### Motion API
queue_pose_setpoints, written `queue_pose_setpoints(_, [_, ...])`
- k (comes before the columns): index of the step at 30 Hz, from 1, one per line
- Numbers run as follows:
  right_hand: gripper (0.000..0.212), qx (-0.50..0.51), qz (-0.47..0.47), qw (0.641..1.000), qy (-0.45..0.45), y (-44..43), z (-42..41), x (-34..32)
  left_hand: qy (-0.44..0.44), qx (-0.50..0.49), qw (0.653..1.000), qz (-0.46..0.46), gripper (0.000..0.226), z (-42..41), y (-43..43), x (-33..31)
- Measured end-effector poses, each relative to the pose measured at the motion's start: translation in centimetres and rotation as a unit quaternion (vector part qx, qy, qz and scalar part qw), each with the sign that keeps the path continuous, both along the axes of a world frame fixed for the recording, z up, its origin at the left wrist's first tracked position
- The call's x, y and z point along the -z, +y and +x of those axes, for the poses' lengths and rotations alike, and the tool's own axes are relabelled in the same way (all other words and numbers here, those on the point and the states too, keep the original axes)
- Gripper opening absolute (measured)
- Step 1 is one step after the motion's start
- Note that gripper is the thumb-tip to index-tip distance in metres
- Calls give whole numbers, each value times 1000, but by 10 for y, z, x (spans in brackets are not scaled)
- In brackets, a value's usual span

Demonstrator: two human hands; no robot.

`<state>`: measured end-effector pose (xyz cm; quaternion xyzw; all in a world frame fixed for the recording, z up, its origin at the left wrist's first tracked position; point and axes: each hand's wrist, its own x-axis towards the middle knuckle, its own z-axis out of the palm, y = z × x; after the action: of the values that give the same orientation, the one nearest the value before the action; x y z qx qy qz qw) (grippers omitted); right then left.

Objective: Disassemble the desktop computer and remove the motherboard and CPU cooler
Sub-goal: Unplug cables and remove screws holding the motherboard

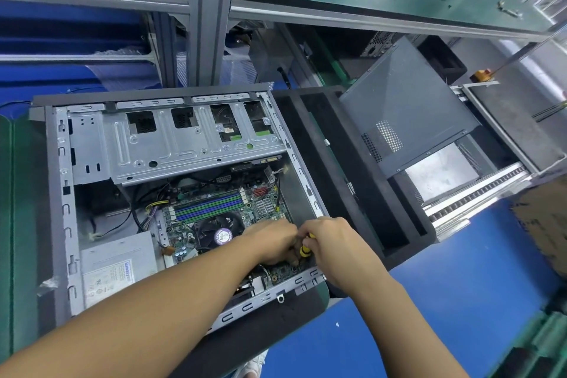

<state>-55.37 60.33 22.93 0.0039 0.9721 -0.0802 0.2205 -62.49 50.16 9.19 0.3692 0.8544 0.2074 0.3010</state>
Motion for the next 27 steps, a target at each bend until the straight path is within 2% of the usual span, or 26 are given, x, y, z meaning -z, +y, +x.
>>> queue_pose_setpoints(5, [18, -1, 5, 1000, -8, 0, 0, -1, 0, 2, 1000, 4, 22, -1, 1, 2])
queue_pose_setpoints(11, [16, 2, 54, 998, -36, -1, 1, -5, 12, 29, 999, 37, 21, 2, -2, 0])
queue_pose_setpoints(17, [26, -13, 61, 996, -59, -2, 1, -13, -100, 9, 984, 145, 19, -2, -9, -10])
queue_pose_setpoints(21, [34, -74, 86, 991, -66, -7, 0, -15, -148, 24, 977, 150, 19, -6, -12, -16])
queue_pose_setpoints(24, [34, -73, 75, 992, -76, -8, 0, -15, -169, 28, 973, 151, 19, -8, -13, -18])
queue_pose_setpoints(27, [23, -33, 2, 998, -53, -6, 3, -16, -137, 27, 980, 140, 16, -7, -12, -16])
